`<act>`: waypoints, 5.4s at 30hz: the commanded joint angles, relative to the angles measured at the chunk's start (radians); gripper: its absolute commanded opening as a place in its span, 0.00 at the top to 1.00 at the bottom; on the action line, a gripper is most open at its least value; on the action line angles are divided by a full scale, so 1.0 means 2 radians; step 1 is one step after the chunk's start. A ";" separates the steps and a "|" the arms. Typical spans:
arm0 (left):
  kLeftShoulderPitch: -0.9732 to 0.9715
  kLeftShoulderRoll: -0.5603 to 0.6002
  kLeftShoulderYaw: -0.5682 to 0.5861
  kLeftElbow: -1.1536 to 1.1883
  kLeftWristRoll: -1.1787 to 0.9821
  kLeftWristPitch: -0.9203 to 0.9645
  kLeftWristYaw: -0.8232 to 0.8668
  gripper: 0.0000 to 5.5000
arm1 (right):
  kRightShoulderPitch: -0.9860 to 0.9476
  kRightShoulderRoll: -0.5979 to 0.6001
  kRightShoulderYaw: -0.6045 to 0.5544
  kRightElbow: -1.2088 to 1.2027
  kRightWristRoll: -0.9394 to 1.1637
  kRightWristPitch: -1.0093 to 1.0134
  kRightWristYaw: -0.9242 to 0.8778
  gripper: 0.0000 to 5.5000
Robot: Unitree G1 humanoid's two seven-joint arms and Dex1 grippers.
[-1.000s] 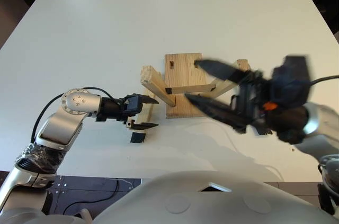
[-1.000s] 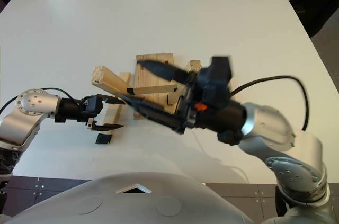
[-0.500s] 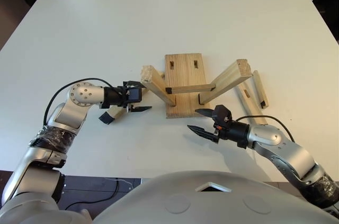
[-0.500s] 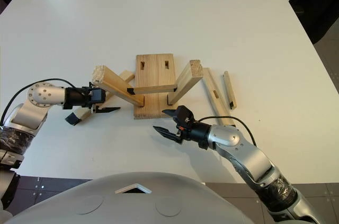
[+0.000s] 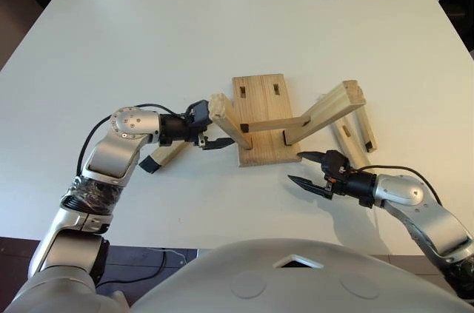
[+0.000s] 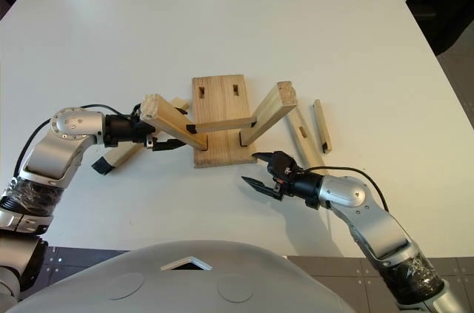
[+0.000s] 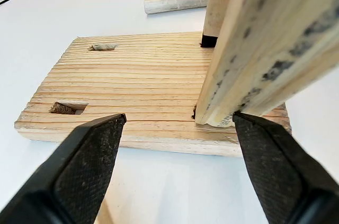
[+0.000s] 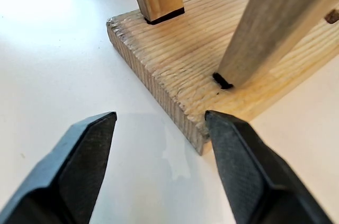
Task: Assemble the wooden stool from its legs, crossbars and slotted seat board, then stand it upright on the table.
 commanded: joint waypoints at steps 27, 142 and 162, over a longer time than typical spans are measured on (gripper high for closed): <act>-0.031 -0.001 0.016 -0.016 -0.041 0.056 -0.018 0.32 | 0.052 -0.012 -0.012 -0.025 -0.052 0.021 0.062 0.44; 0.205 0.624 -0.048 0.227 -0.227 -0.313 -0.266 0.32 | 0.111 0.219 -0.147 -0.116 -0.149 0.122 -0.219 0.44; 0.045 0.344 -0.094 0.320 -0.041 -0.319 -0.261 0.32 | 0.072 0.206 -0.145 -0.104 -0.154 0.137 -0.206 0.44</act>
